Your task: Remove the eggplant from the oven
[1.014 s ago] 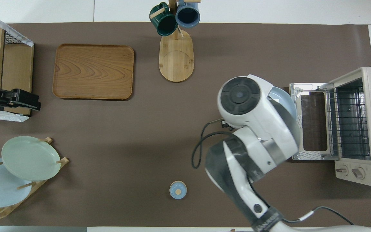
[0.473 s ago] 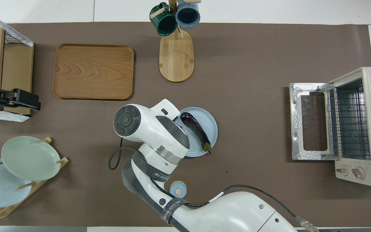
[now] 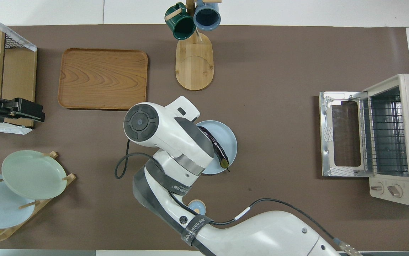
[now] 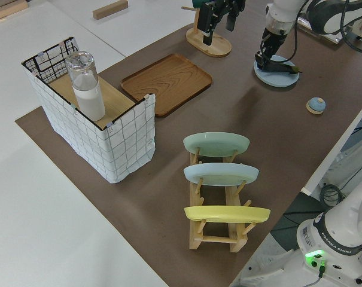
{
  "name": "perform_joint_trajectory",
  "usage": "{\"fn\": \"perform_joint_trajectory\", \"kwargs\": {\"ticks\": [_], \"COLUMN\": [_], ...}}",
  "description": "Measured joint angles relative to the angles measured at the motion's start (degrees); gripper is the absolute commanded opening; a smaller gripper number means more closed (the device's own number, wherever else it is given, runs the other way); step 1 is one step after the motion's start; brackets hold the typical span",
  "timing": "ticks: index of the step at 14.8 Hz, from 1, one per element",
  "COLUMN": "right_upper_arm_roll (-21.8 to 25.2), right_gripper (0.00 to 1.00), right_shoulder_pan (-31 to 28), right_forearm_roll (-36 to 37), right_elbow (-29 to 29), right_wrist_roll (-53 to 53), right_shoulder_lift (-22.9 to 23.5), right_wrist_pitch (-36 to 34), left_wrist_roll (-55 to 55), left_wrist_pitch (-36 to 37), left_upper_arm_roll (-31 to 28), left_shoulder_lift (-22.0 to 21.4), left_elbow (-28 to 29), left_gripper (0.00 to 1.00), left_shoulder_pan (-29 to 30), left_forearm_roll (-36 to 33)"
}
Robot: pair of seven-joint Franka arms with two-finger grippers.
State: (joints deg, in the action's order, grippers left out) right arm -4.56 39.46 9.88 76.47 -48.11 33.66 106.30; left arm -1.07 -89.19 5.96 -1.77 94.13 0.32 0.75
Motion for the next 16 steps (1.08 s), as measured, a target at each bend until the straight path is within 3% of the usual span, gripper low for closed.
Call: {"fn": "perform_joint_trajectory", "kwargs": {"ticks": [3,5,7,9,12,16], "right_upper_arm_roll": [0.5,0.7,0.7,0.7,0.7,0.7], "right_gripper": [0.03,0.01,0.01,0.01,0.01,0.02], "right_shoulder_pan": [-7.0,-13.9,-20.5,-25.2,-29.2,-34.9], "right_forearm_roll": [0.1,0.7,2.2,4.1,7.0,8.2], "right_elbow": [-0.2,2.9,10.0,18.2,30.3,41.5], "right_wrist_roll": [12.3,21.0,26.9,29.8,31.4,34.3], "right_shoulder_lift": [-4.9,-8.5,-11.7,-14.0,-16.8,-19.7], "right_wrist_pitch": [-9.0,-13.1,-12.7,-8.6,2.1,13.2], "left_wrist_roll": [0.0,0.0,-0.1,-2.6,-17.2,-40.4], "left_wrist_pitch": [0.0,0.0,0.0,0.0,-3.1,-15.6], "left_upper_arm_roll": [0.2,0.8,1.2,1.4,1.8,2.4], "left_shoulder_lift": [0.0,0.0,-0.1,-0.2,-0.5,0.1], "left_elbow": [0.0,0.0,0.0,0.1,1.8,9.7], "left_gripper": [1.0,1.0,1.0,1.0,1.0,1.0], "left_shoulder_pan": [0.0,0.0,-0.1,-1.4,-8.5,-20.8], "left_forearm_roll": [0.0,0.0,0.0,0.0,0.3,1.5]}}
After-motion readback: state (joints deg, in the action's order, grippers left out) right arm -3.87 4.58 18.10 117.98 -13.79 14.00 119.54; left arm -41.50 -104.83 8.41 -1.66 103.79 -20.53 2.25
